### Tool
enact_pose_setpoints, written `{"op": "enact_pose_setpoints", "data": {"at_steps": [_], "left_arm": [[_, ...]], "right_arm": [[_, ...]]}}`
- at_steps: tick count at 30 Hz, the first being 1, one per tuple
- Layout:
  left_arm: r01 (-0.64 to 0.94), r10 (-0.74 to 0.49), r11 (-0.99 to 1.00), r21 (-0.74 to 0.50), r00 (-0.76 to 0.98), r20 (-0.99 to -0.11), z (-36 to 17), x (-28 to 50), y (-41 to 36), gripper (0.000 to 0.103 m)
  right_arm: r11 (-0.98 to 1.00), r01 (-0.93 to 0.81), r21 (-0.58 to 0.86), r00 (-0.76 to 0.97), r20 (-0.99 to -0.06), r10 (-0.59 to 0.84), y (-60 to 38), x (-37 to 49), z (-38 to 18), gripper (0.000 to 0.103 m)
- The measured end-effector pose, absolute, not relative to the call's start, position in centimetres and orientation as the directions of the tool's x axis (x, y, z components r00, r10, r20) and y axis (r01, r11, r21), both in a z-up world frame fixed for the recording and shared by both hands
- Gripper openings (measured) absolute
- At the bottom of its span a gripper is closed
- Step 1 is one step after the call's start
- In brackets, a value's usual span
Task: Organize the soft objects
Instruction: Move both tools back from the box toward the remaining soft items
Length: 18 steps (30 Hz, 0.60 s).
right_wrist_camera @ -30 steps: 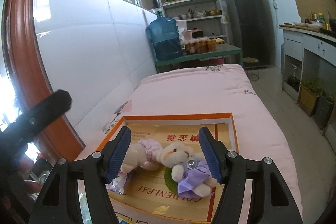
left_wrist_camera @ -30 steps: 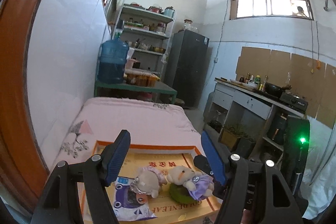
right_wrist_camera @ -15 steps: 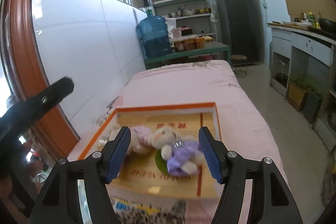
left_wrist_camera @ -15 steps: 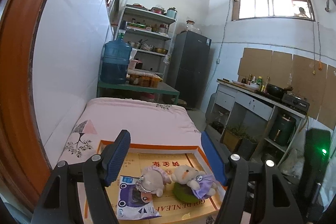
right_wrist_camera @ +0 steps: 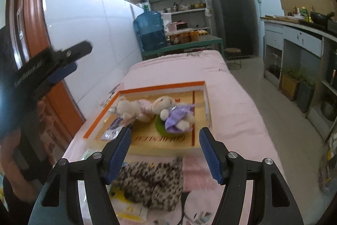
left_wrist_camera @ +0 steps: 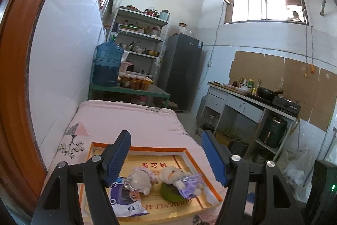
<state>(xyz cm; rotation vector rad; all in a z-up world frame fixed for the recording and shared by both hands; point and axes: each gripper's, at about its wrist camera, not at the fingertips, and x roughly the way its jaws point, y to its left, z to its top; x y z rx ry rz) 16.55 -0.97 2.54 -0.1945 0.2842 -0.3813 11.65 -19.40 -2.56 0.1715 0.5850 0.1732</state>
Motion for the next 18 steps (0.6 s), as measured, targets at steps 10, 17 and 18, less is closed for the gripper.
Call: {"op": "enact_pose_setpoints", "data": {"at_steps": [10,17,18], "left_arm": [[0.332,-0.392,0.914,-0.233,0.871,-0.296,2.8,13.9,-0.9,0.069],[0.291,-0.353,0.932,-0.217,0.865,-0.356,1.0,10.4,0.1,0.069],[0.282,-0.344,0.935,-0.214,0.867,-0.361,0.8,9.9,0.3,0.069]], "right_arm": [[0.969,-0.131,0.210,0.823,-0.522,0.224,-18.7,9.5,-2.0,0.069],[0.963,-0.157,0.218,0.819,-0.516,0.250,-18.1,8.4,-2.1,0.069],[0.964,-0.159,0.214,0.819,-0.517,0.250,-18.1,8.3,-2.1,0.069]]}}
